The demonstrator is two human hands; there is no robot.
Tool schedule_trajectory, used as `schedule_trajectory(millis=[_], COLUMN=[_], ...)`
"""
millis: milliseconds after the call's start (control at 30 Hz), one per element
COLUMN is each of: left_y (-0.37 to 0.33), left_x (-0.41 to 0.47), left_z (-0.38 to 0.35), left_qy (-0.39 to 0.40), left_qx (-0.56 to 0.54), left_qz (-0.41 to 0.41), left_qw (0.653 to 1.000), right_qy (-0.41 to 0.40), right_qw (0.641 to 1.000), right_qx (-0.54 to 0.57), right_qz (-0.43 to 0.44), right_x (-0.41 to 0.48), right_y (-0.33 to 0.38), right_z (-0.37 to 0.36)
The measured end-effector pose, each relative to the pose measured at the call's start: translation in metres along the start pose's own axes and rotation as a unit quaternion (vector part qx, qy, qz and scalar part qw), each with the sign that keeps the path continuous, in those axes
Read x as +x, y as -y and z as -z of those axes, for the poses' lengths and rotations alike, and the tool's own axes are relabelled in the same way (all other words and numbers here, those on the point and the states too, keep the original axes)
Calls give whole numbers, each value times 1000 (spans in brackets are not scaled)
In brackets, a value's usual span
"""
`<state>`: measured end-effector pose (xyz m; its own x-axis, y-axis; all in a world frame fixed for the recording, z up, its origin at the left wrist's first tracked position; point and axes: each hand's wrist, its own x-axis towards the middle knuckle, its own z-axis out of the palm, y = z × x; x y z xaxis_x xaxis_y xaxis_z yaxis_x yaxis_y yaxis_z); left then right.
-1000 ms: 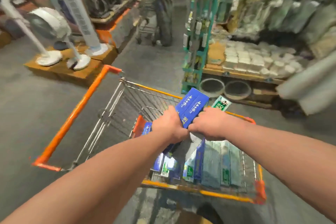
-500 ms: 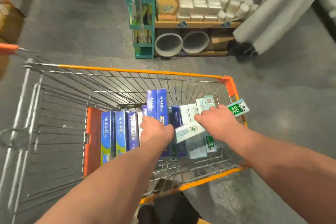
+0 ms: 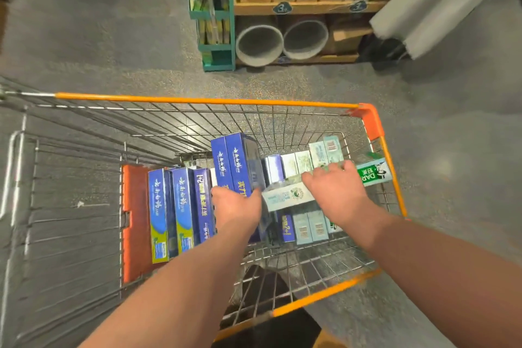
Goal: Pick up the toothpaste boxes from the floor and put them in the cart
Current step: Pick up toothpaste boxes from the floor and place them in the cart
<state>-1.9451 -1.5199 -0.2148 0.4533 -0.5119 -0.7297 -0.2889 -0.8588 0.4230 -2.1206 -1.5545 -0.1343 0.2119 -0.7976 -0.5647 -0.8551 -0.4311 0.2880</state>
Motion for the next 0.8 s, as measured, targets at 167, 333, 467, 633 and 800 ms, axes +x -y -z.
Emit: schedule_trajectory(millis=[167,333,467,633,800], left_y=[0,1,-1,-4,-4], left_x=[-3,-8,-3,11,16], left_z=[-5,-28,-38,-32,-29], left_qy=[-12,-6,4,15,47], left_qx=[28,73,100,126,159], left_qz=[-7,22,39,76,50], left_qw=[1000,997,994,989,985], right_qy=[-9,10,25,21,20], right_qw=[987,936,901,883,870], right_qx=[129,291,359,394,416], right_qz=[-95,-199,-240,-254,-264], right_x=[20,36,46,50,58], right_y=[-1,16,33,53,54], right_z=[13,12,-10,-32,-25])
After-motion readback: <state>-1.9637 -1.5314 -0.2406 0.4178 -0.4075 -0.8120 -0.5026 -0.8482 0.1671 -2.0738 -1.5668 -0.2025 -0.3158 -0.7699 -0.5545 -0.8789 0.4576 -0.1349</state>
